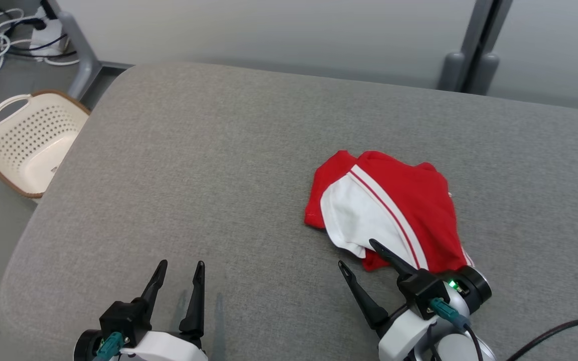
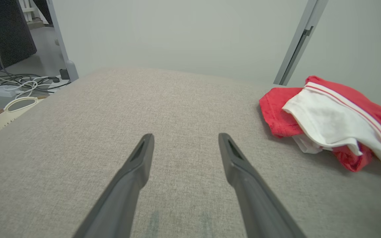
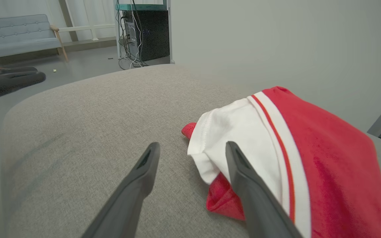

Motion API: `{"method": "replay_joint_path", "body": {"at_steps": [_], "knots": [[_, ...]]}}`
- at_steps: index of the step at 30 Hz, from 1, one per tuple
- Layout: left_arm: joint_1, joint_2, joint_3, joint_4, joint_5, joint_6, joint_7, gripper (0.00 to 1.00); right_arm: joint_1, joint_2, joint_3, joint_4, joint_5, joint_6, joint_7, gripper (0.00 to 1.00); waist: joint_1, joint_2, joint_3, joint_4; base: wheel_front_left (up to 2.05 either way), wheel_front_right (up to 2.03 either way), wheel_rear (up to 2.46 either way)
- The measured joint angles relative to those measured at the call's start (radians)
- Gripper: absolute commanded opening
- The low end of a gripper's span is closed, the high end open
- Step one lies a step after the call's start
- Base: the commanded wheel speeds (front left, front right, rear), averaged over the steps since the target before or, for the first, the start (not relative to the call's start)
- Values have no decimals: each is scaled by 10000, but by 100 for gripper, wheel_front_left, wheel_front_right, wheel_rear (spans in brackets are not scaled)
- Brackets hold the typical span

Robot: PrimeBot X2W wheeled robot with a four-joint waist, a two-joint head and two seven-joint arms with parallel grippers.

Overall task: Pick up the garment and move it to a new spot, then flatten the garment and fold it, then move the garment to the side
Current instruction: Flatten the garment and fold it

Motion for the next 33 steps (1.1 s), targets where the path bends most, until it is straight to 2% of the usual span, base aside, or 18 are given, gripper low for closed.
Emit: {"method": "replay_joint_path", "body": {"at_steps": [6,13,14,16,17,19,22,26,33], "knots": [[-2,10,-84,-42,-198,98,0,100,-532,4,-217,769,-688,0,0,100,0,0,383,673,0,0,0],[-65,0,-245,-98,-343,188,-2,100,-883,-25,-819,1461,-1753,0,0,100,0,0,684,851,0,0,0],[-78,0,-263,-98,-364,209,0,100,-912,-12,-798,1465,-1808,0,0,97,0,0,693,833,0,0,0],[-136,2,-274,-96,-422,230,-2,100,-950,-6,-802,1469,-1824,0,0,69,0,0,694,776,0,0,0],[-157,2,-272,-98,-428,230,-2,100,-957,-2,-825,1465,-1835,0,0,49,0,0,689,742,0,0,0],[-174,0,-274,-100,-433,228,-2,100,-957,-10,-861,1448,-1812,0,0,34,0,0,672,677,0,0,0],[-176,0,-261,-92,-433,228,0,100,-955,-10,-874,1365,-1768,0,0,0,0,0,620,587,0,0,0],[-177,0,-249,-84,-491,228,-2,100,-941,-19,-926,1185,-1595,0,-2,0,0,0,534,491,0,0,0],[-89,2,-144,-15,-487,215,-2,100,-1022,-13,-972,-82,-779,0,0,0,0,0,215,336,0,0,0]]}}
